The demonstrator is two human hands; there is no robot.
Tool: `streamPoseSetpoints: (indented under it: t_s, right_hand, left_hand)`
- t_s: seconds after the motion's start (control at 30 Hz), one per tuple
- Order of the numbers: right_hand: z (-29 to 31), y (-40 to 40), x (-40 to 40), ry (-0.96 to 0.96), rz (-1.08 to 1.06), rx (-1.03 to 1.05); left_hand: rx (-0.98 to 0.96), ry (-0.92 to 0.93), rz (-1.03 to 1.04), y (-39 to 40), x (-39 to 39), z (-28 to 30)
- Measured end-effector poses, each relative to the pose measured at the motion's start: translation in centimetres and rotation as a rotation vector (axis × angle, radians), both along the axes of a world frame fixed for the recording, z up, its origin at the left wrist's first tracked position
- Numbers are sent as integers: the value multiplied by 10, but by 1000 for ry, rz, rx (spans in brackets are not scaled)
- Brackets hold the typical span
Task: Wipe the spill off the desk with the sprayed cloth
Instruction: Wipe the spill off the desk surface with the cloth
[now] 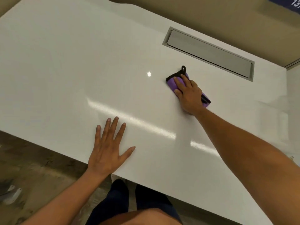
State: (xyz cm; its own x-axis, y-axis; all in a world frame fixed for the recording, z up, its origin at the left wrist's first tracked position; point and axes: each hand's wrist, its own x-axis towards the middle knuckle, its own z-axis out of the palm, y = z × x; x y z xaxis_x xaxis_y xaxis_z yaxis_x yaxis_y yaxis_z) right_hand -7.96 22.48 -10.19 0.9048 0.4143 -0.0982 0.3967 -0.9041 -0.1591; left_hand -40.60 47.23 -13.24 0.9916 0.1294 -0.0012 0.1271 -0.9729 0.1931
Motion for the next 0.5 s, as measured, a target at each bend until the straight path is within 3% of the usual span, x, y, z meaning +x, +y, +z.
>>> streamPoseSetpoints:
  t_s: [0.27, 0.4, 0.5]
  right_hand:
    - [2, 17, -222, 117, 120, 85]
    - [4, -53, -302, 153, 125, 55]
    - [5, -119, -306, 149, -93, 56]
  left_hand:
    - [1, 17, -27, 2, -1, -3]
    - [17, 27, -39, 2, -1, -2]
    - [26, 37, -35, 1, 0, 0]
